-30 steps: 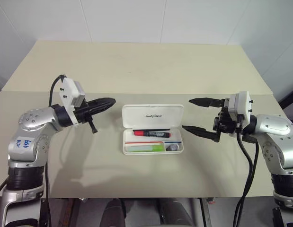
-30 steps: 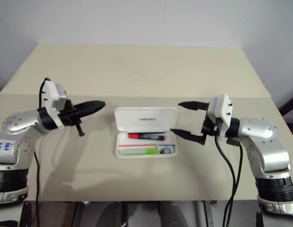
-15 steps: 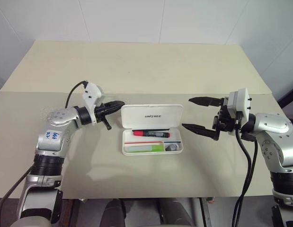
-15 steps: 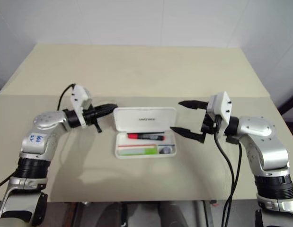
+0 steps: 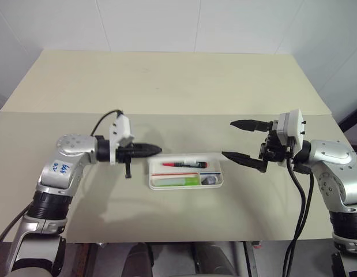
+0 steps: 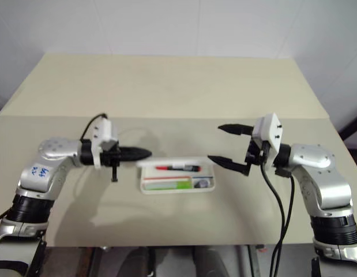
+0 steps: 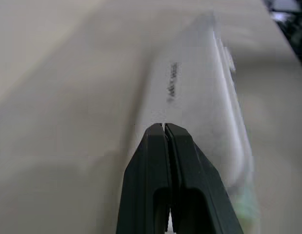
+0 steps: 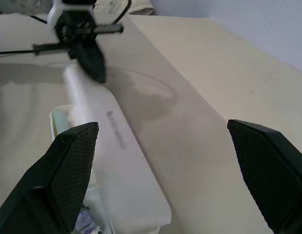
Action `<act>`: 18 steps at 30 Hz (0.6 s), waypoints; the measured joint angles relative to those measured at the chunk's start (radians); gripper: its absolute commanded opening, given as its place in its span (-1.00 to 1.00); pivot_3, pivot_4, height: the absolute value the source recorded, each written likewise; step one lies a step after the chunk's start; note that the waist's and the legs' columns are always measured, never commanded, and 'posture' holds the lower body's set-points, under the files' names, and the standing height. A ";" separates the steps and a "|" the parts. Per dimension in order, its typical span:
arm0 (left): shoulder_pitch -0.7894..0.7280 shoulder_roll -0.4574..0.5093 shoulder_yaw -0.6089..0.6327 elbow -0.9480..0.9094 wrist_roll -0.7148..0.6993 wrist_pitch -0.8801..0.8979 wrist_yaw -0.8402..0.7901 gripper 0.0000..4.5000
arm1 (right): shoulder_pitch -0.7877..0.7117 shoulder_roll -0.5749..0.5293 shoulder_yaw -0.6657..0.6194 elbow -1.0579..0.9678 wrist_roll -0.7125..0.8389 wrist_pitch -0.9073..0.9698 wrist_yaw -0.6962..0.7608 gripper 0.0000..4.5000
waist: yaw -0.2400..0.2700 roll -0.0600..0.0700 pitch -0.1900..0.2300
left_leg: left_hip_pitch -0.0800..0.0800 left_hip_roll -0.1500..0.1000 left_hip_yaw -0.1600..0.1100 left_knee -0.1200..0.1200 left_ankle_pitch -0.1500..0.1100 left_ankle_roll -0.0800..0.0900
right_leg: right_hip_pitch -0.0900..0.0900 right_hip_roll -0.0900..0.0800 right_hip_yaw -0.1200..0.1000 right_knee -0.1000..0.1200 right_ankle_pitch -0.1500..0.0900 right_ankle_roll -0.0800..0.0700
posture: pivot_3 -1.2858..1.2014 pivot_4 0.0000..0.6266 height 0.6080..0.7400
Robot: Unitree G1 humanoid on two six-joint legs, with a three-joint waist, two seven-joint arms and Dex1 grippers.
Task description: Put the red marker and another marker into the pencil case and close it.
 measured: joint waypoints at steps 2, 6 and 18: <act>0.013 -0.008 -0.042 -0.017 0.017 0.007 0.001 -0.98 | 0.014 -0.004 -0.004 -0.024 0.022 0.017 0.005 1.00 | 0.001 0.000 0.000 | 0.000 0.000 -0.001 0.000 0.000 0.000 | 0.000 0.000 0.000 0.000 0.000 0.000 | 0.03 -0.52 1.00; 0.018 -0.024 -0.091 -0.027 0.060 0.018 0.027 -0.98 | 0.043 -0.022 -0.007 -0.055 0.038 0.036 0.013 1.00 | 0.002 0.000 0.000 | 0.000 0.000 -0.001 0.001 0.000 0.000 | 0.002 0.000 0.000 -0.001 0.000 0.000 | 0.03 -0.52 1.00; -0.033 -0.092 -0.153 -0.050 0.120 0.105 0.131 -0.98 | 0.050 -0.020 -0.009 -0.074 0.039 0.036 -0.004 1.00 | 0.001 0.000 0.000 | 0.003 -0.001 -0.003 0.003 0.000 0.001 | 0.011 -0.001 0.000 -0.009 -0.001 -0.005 | 0.03 -0.52 1.00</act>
